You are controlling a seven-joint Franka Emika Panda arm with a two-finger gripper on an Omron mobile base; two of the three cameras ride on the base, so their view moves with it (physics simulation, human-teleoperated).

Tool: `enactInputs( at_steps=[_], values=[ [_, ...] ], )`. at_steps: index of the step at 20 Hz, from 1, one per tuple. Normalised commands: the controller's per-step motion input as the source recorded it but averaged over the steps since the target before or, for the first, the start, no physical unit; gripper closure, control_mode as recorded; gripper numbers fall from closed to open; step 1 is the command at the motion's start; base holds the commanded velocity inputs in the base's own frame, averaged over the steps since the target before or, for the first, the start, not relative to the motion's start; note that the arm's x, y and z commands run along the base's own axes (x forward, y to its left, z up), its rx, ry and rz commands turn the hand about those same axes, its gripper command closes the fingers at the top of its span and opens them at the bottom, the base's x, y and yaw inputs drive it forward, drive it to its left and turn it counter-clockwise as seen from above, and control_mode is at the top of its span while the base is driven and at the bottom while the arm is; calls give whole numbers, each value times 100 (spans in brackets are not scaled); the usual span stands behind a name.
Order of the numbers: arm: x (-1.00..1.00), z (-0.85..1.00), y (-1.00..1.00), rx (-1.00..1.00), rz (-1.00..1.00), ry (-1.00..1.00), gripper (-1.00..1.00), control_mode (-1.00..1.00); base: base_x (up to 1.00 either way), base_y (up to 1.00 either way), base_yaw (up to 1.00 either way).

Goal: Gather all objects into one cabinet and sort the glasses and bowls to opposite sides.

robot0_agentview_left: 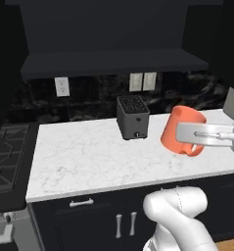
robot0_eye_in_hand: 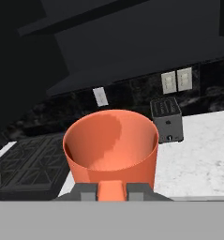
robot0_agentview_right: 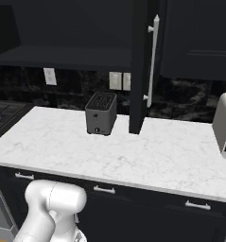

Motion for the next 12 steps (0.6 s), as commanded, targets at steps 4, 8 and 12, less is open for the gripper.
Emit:
enactInputs(
  at_steps=[4,8,12],
  values=[
    [0,0,0,0,0,0,100,100,-30,60,-7],
    [0,0,0,0,0,0,100,100,-38,71,-11],
    [0,0,0,0,0,0,100,100,-68,63,-4]
  ],
)
